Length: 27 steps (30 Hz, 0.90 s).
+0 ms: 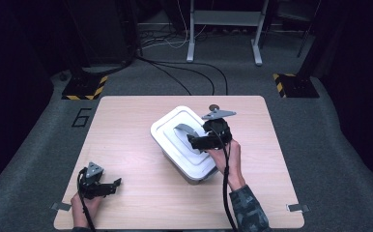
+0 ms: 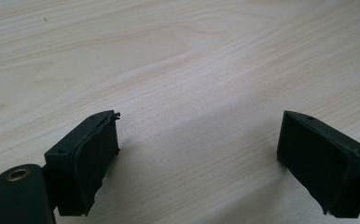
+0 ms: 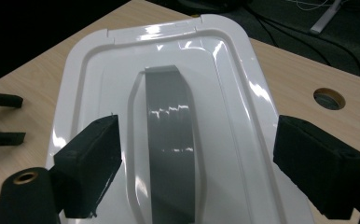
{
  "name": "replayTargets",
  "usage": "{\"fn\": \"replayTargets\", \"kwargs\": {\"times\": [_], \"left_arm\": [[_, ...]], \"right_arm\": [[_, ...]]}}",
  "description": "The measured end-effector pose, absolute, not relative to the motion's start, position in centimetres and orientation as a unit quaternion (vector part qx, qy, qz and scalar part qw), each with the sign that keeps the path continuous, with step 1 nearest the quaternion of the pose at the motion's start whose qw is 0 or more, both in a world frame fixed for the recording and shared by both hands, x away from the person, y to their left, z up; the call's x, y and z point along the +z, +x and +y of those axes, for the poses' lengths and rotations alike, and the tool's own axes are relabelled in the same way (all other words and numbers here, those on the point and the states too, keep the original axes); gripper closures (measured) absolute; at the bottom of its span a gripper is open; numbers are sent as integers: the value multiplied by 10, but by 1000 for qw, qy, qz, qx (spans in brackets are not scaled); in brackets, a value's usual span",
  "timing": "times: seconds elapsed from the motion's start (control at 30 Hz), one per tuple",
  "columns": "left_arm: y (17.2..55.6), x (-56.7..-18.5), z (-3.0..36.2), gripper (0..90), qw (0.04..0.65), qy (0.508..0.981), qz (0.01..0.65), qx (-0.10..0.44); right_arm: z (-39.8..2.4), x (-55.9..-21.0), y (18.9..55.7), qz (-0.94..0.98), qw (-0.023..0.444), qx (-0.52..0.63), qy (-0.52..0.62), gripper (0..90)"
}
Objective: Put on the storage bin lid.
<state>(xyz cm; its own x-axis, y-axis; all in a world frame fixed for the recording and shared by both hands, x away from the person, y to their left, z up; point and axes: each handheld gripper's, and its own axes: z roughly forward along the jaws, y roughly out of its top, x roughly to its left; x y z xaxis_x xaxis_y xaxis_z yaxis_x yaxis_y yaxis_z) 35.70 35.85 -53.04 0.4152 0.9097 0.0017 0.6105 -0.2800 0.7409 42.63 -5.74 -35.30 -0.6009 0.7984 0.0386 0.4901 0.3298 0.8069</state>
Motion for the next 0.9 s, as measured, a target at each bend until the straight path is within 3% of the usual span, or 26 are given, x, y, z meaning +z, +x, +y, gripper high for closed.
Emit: {"fn": "replayTargets", "kwargs": {"times": [0.9], "left_arm": [[356,-530,358,134,344,768,494,220]], "right_arm": [[-147,-393,378,775,201,379,464,98]]}}
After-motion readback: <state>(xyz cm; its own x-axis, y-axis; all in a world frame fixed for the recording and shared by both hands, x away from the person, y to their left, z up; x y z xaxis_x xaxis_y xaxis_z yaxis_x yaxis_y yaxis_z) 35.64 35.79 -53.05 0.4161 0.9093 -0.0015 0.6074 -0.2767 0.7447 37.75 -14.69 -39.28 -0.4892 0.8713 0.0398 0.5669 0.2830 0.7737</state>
